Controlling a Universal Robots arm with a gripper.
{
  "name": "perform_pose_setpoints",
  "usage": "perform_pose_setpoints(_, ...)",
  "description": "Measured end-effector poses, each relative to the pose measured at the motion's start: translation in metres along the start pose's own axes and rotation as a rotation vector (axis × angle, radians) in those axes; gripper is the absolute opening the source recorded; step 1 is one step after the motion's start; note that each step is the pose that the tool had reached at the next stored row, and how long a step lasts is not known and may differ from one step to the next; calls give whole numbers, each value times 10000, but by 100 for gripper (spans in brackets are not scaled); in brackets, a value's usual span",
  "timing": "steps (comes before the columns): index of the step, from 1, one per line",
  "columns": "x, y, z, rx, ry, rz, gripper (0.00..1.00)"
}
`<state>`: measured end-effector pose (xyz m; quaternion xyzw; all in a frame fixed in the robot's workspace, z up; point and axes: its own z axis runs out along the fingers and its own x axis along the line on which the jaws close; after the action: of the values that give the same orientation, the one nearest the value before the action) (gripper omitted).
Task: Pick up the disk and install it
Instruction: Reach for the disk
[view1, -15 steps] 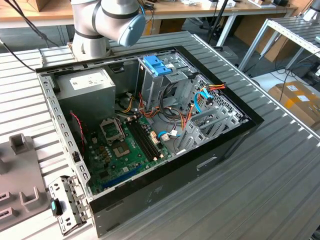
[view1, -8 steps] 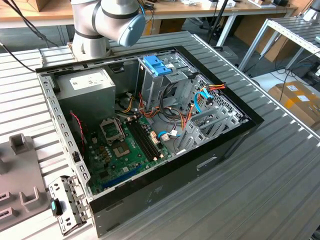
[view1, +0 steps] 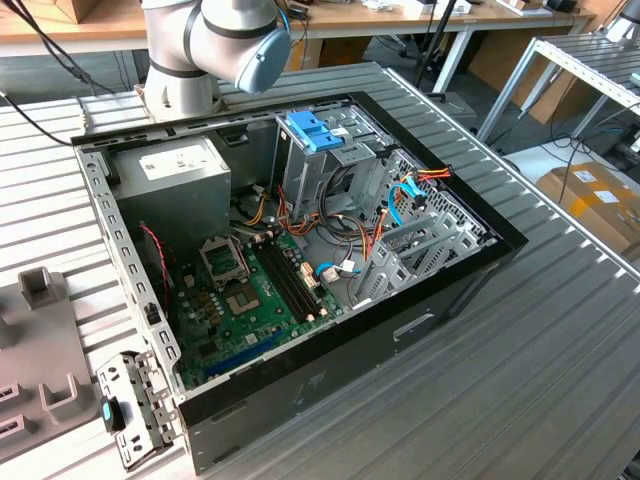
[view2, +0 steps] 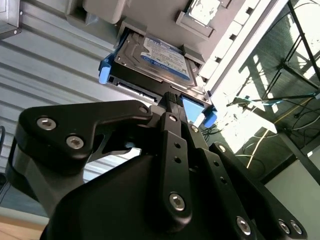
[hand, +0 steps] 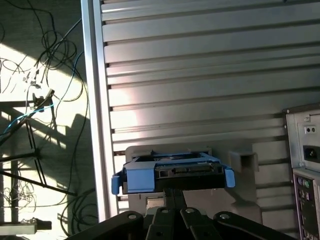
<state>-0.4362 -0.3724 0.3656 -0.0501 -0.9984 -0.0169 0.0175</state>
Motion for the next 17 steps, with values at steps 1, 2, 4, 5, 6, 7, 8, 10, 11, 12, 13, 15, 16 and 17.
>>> perform_pose_setpoints(1, 15, 4, 5, 1, 0, 0, 11)
perform_pose_setpoints(2, 42, 12, 16, 0, 0, 0, 11)
perform_pose_setpoints(4, 94, 30, 32, 0, 0, 0, 11)
perform_pose_setpoints(5, 100, 33, 35, 0, -1, 0, 11)
perform_pose_setpoints(6, 101, 34, 36, 1, 0, -1, 11)
perform_pose_setpoints(7, 106, 36, 39, 1, 0, 0, 11)
perform_pose_setpoints(8, 111, 38, 43, 0, -1, 1, 11)
perform_pose_setpoints(10, 124, 43, 53, 0, -1, 0, 11)
perform_pose_setpoints(11, 130, 44, 57, 0, 0, 0, 11)
perform_pose_setpoints(12, 140, 46, 63, 1, 0, 1, 11)
perform_pose_setpoints(13, 147, 47, 67, 1, 1, 1, 11)
perform_pose_setpoints(15, 149, 47, 69, 1, 2, 0, 11)
perform_pose_setpoints(16, 149, 47, 70, 1, 0, 0, 11)
perform_pose_setpoints(17, 149, 47, 71, 0, 0, 0, 11)
